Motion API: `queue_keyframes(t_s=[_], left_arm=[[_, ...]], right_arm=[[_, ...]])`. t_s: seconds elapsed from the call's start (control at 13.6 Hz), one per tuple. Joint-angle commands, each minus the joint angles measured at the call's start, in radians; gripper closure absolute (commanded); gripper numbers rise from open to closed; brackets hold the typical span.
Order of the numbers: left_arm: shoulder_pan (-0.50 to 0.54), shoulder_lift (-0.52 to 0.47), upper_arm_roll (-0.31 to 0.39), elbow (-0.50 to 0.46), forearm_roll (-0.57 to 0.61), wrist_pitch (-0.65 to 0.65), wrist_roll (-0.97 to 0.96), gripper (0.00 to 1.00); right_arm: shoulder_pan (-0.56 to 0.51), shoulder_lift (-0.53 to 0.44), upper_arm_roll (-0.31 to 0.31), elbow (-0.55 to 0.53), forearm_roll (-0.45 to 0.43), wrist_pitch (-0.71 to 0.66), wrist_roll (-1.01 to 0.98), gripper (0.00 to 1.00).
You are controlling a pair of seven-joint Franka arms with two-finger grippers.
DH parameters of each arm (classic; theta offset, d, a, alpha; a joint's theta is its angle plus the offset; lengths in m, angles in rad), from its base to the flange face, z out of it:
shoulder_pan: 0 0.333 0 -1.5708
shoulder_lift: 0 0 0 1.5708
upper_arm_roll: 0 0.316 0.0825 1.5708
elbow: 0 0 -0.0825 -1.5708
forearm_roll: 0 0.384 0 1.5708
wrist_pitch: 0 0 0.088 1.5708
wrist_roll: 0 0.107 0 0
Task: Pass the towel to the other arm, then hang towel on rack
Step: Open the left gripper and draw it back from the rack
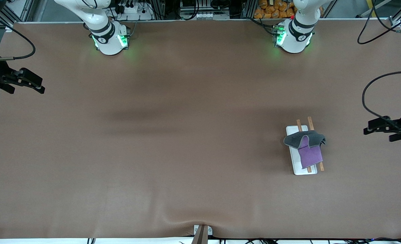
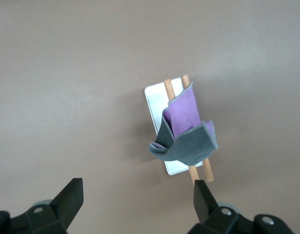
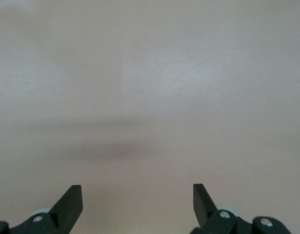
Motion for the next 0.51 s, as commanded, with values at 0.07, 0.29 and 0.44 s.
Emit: queue_keyframes(t_s=[0.07, 0.29, 0.44], left_arm=[[-0.026, -0.047, -0.004, 0.077, -0.004, -0.132, -0.038, 0.00], [-0.028, -0.091, -0.005, 0.080, -0.005, -0.187, -0.226, 0.00], [-0.030, -0.129, -0.007, 0.079, -0.002, -0.199, -0.265, 0.00]], right_arm=[[-0.007, 0.009, 0.002, 0.021, -0.007, -0.015, 0.009, 0.00], [-0.007, 0.009, 0.002, 0.021, -0.007, -0.017, 0.009, 0.00], [-0.004, 0.009, 0.002, 0.019, -0.007, -0.017, 0.014, 0.00]])
